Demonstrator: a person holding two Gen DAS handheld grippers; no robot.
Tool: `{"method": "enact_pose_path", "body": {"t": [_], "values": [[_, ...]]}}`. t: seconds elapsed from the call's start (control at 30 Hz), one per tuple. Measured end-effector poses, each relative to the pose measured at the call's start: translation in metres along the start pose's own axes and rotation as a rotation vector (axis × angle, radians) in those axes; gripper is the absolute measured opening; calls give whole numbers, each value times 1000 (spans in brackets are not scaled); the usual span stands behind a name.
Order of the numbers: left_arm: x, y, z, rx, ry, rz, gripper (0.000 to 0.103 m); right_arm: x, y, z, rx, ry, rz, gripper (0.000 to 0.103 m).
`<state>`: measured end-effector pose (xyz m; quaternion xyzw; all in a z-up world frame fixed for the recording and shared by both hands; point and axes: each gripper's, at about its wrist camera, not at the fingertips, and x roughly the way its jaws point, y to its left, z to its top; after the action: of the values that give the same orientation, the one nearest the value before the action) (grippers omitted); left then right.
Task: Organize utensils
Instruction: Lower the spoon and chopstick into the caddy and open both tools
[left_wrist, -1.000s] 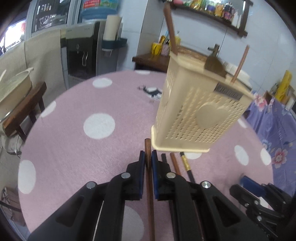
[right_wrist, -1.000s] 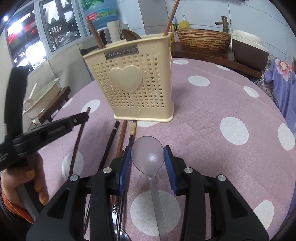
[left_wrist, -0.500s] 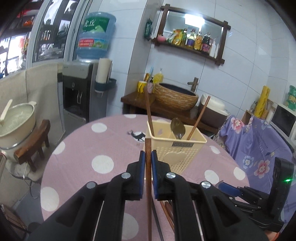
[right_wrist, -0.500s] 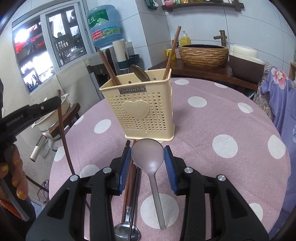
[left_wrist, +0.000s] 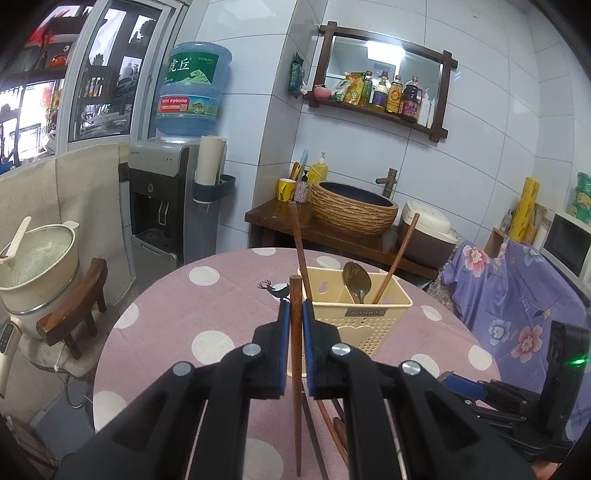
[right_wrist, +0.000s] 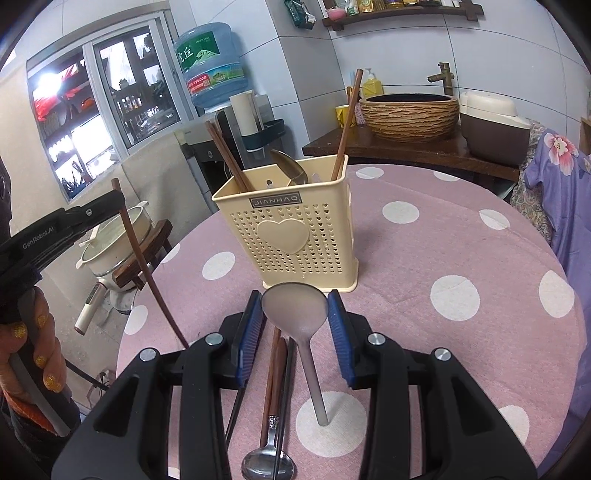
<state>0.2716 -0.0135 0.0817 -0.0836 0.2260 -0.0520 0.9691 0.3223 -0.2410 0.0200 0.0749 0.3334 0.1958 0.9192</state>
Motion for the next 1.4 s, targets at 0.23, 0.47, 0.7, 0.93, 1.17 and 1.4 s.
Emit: {"method": "enact_pose_path", "body": {"t": [0.23,0.47,0.7,0.93,1.17,1.4], "values": [[-1,-5,14,13,-27,-15,8,0,9,11,-28,-15,1,37],[6,-9,35,19,8,-80,8,-1,14,34,-51,-20,18,37],[-12,-22,80,36,-48,-145,8,-23,26,94,-60,-112,37,37],[-17,-46,147,67,-139,-136,8,-39,42,178,-64,-232,1,37],[11,-56,158,97,-149,-85,8,-4,31,196,-29,-224,-39,37],[62,-41,110,67,-44,-59,8,51,11,149,-7,-156,-97,37]]}}
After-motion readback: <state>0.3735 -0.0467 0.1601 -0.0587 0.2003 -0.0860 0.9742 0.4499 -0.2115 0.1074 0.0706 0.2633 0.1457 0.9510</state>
